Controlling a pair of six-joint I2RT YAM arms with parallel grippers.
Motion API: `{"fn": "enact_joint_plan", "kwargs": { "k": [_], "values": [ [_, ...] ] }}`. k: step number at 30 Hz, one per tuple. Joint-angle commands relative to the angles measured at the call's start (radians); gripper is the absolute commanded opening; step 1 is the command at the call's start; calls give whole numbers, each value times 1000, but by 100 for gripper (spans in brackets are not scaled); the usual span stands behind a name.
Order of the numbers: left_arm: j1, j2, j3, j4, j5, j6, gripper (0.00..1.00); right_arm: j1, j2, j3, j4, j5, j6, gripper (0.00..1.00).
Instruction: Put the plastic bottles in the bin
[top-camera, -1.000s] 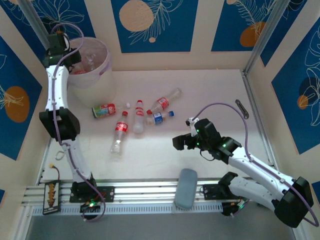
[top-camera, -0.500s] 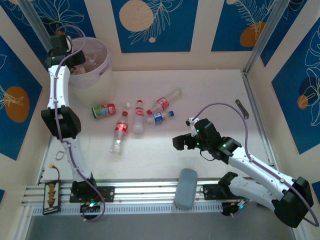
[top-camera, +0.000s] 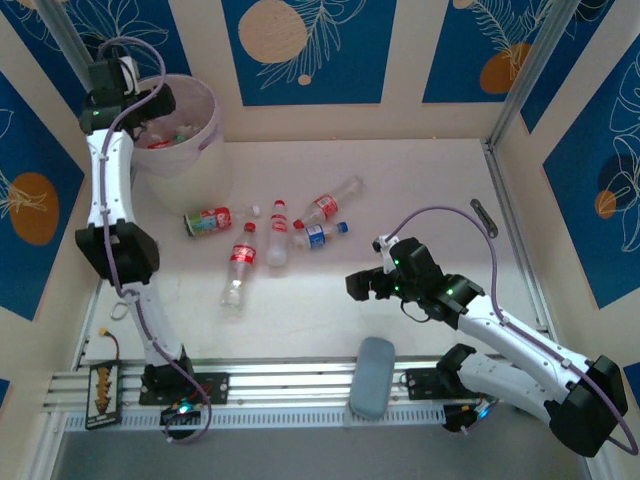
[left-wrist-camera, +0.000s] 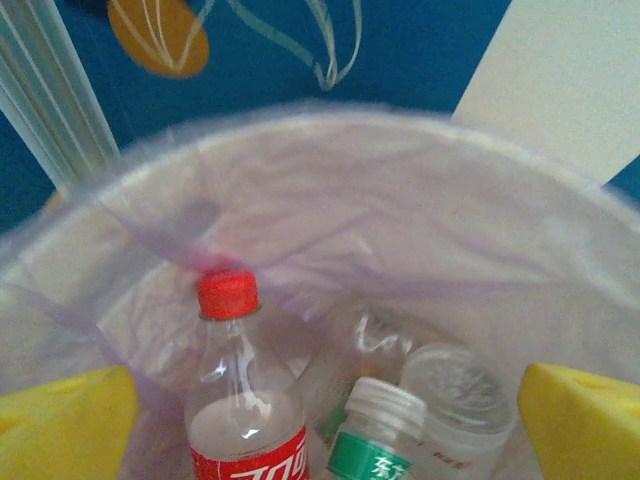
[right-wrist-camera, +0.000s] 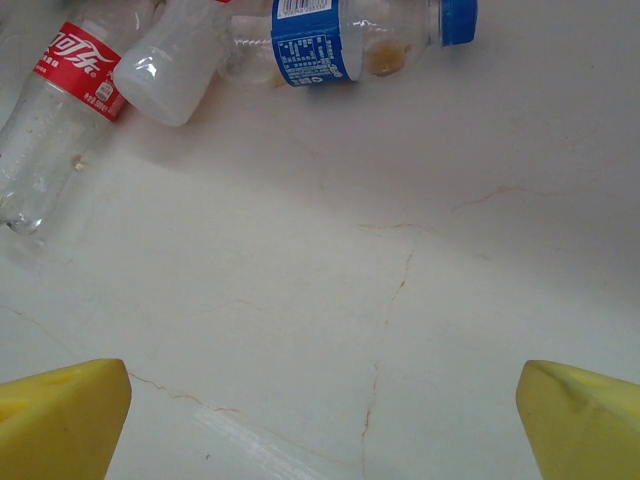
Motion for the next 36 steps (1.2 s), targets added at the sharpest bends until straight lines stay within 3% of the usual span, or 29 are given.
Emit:
{"fn": "enact_joint_plan", "kwargs": {
  "k": [1, 7, 14, 27, 36],
  "values": [
    [-4, -66, 6, 27, 30, 4, 93, 2, 3, -10, 13, -1, -3, 99],
    [-5, -26, -15, -6, 67, 3, 68, 5, 10, -2, 14, -4, 1, 99],
    [-13, 37, -27, -36, 93, -16, 57, 12, 1, 3, -11, 20, 7, 99],
    [-16, 114, -15, -68, 122, -16, 56, 29, 2, 24, -37, 63, 27, 98],
    [-16, -27, -14, -61, 102, 7, 76, 31, 38, 72, -88, 159, 95, 98]
  ]
}}
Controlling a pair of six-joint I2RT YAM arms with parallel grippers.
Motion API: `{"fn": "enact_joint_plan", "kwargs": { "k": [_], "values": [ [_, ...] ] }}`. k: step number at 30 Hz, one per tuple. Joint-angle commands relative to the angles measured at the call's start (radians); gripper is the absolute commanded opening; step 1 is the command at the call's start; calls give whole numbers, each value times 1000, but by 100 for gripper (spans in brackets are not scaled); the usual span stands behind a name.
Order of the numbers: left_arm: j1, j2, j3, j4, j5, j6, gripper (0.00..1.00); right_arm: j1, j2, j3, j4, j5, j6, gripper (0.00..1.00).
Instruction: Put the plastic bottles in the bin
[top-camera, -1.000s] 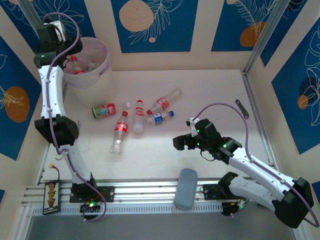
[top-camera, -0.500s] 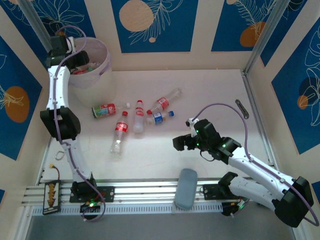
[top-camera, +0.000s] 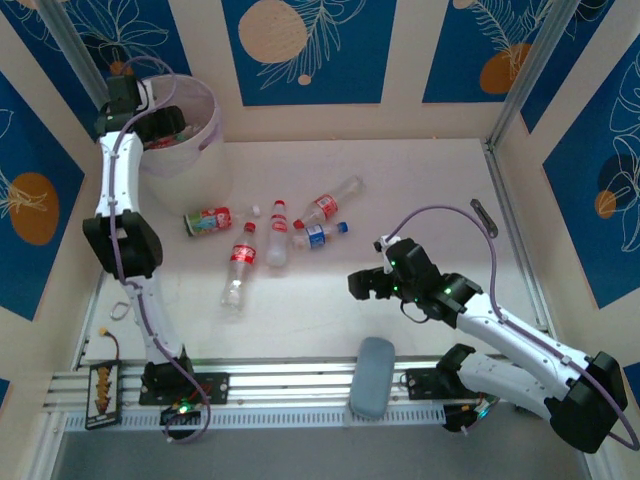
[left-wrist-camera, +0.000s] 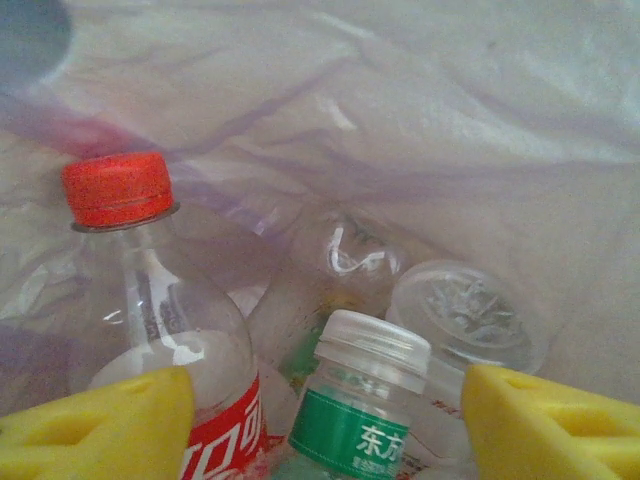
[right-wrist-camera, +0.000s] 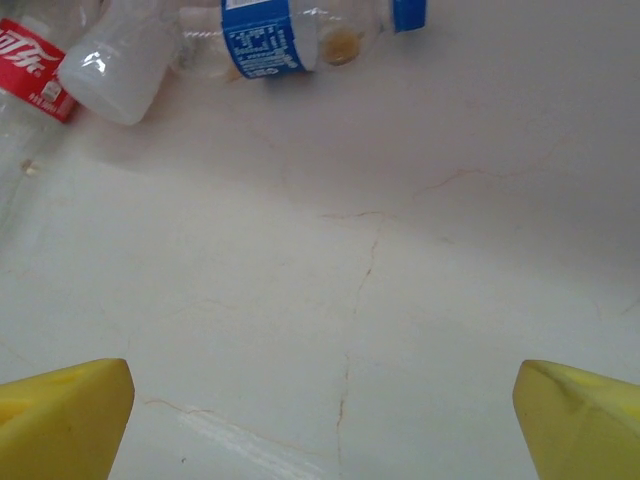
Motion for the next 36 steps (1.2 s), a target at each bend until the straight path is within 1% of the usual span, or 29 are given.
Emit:
{"fn": "enact_joint_plan", "kwargs": {
  "k": [1, 5, 8, 11, 13, 14, 17, 18, 19, 20, 22, 23, 24, 25, 27, 30, 34, 36],
  "values": [
    [-6, -141, 22, -11, -3, 12, 77, 5, 28, 48, -33, 71, 49, 98],
    [-9, -274, -89, 42, -21, 2, 82, -7, 90, 71, -11, 67, 21, 98],
    [-16, -415, -243, 94, -35, -12, 84, -47, 139, 99, 1, 32, -33, 99],
    [-36, -584, -449, 167, -34, -47, 84, -124, 195, 146, 8, -59, -81, 99],
    [-62, -707, -637, 244, -5, -99, 84, -176, 253, 189, 11, -134, -126, 99],
    [-78, -757, -719, 276, 14, -116, 84, -193, 283, 215, 4, -143, -142, 99],
    [-156, -893, -926, 315, 15, -154, 85, -245, 383, 303, -8, -183, -175, 98],
    [-186, -929, -985, 321, 2, -169, 85, -262, 418, 340, -10, -202, -169, 97],
    [-223, -969, -1052, 337, -6, -201, 84, -277, 459, 383, -14, -230, -160, 91],
    [-257, -1007, -1116, 378, 7, -237, 84, -288, 496, 419, -10, -261, -157, 86],
    [-337, -1076, -1263, 487, 74, -363, 83, -300, 588, 493, 7, -308, -150, 82],
    [-384, -1094, -1318, 517, 68, -396, 83, -303, 633, 531, 9, -316, -147, 81],
    [-449, -1109, -1355, 523, 33, -412, 82, -304, 681, 573, 8, -323, -141, 80],
    [-509, -1112, -1373, 504, 4, -414, 82, -306, 734, 619, 10, -329, -134, 78],
    [-597, -1106, -1392, 469, -43, -412, 82, -306, 823, 695, 15, -353, -116, 71],
    [-666, -1111, -1460, 488, -58, -470, 80, -302, 938, 792, 16, -364, -91, 58],
    [-732, -1097, -1554, 567, -86, -540, 72, -297, 1025, 839, 52, -340, -58, 42],
    [-753, -1077, -1577, 593, -95, -556, 69, -297, 1051, 850, 56, -325, -54, 32]
  ]
}}
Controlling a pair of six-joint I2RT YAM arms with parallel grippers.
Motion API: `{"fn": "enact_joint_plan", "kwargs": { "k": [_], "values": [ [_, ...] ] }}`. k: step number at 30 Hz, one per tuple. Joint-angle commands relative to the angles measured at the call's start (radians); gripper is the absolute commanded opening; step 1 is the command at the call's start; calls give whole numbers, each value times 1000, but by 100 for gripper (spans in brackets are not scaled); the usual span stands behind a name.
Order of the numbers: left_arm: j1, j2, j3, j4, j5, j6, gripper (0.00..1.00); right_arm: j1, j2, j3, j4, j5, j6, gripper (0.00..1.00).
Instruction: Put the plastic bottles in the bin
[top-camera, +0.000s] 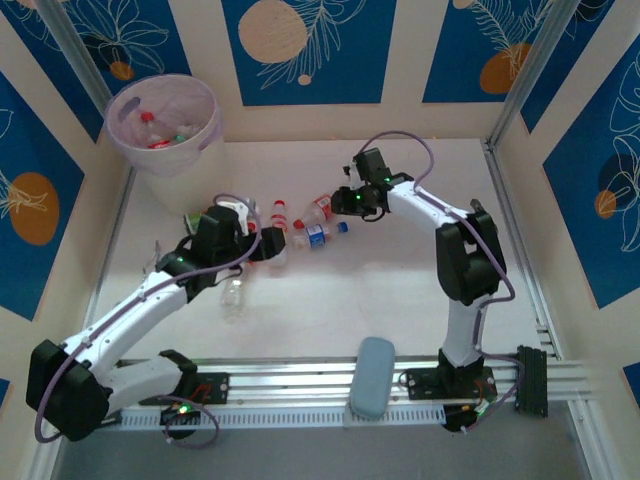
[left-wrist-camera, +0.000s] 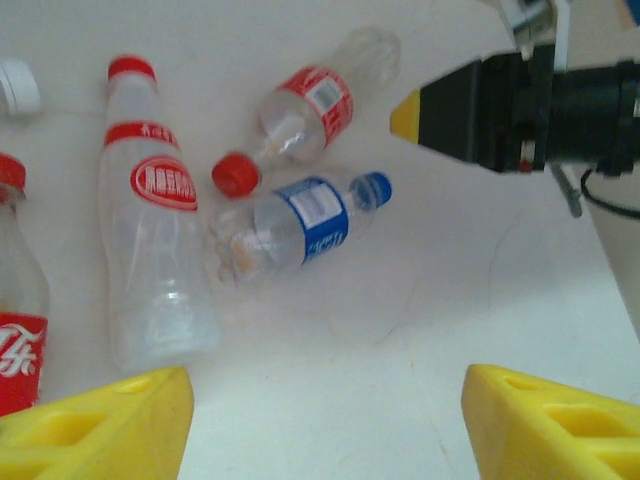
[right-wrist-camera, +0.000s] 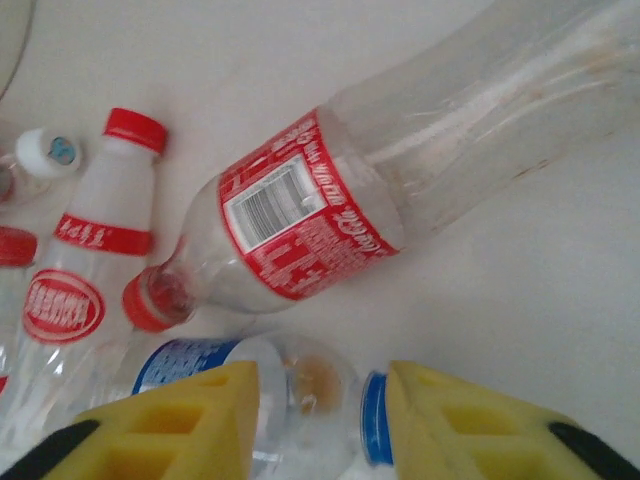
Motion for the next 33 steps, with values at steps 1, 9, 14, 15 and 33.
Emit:
{"fn": "enact_joint_plan", "kwargs": {
  "k": [1, 9, 14, 15, 33],
  "values": [
    [-33, 24, -37, 91, -44, -68, 68, 7, 27, 32, 11, 0, 18, 30],
    [-52, 64, -40, 100, -67, -45, 67, 6, 38, -46, 49, -1, 9, 28],
    [-52, 50, -41, 74, -87, -26, 67, 6, 23, -98, 57, -3, 13, 27],
    [-52, 49, -41, 72, -90, -25, 67, 6, 18, -109, 59, -9, 19, 27],
    [-37, 54, -55, 110, -57, -17, 68, 155, -337, -379, -60, 26, -264, 75]
  ]
}}
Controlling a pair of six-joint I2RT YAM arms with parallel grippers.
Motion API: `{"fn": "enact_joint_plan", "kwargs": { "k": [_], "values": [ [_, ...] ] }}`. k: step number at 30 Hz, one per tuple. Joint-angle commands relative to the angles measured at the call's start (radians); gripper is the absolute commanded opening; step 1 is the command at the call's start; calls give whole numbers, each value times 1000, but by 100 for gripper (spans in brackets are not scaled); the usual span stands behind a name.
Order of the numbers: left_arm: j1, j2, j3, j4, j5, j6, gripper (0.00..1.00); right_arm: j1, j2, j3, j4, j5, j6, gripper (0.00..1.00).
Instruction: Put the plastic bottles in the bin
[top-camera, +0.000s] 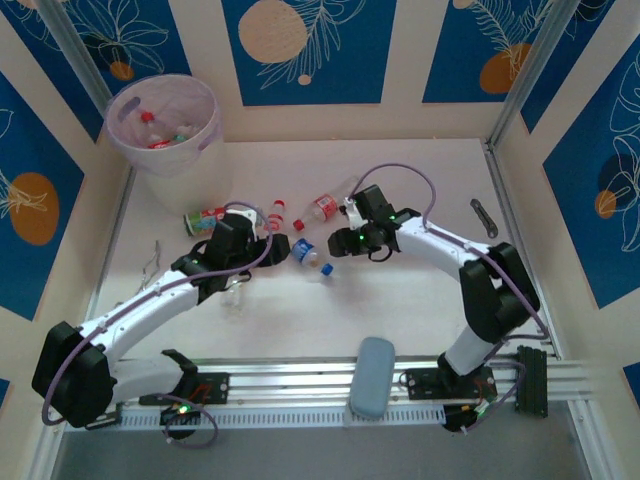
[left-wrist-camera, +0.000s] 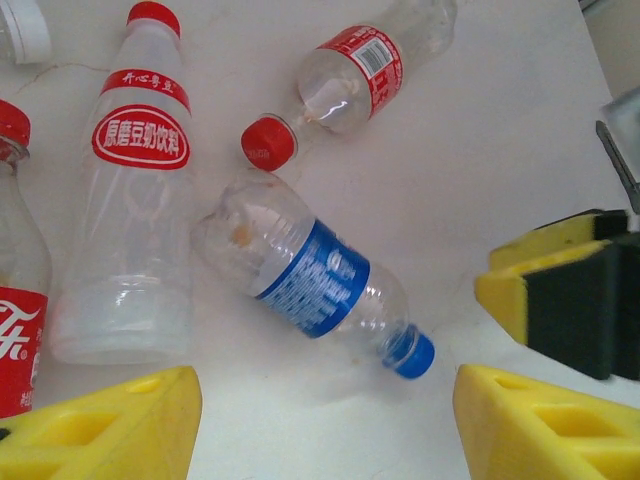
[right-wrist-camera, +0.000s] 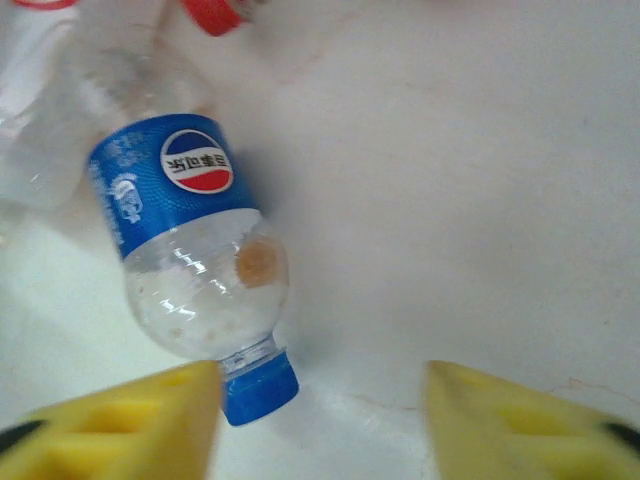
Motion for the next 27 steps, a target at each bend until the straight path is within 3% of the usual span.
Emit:
{"fn": "enact_joint_plan", "kwargs": {
  "k": [1, 3, 7, 16, 21, 27],
  "values": [
    [13, -19, -8, 27, 33, 5, 69, 54, -8, 18, -74, 35, -201, 83],
    [30, -48, -9, 7, 48, -6, 69, 108, 16, 41, -87, 65, -250, 90],
    [84, -154, -11, -92, 49, 0, 70, 197, 114, 106, -96, 96, -274, 92],
    [215, -320, -26, -222, 54, 23, 71, 247, 314, 207, -42, 218, -105, 91],
    [221, -296, -59, -154, 95, -11, 71, 255, 334, 188, 5, 245, -78, 86],
    [222, -246, -68, -75, 160, -52, 72, 257, 276, 142, 40, 234, -86, 67]
  ]
}}
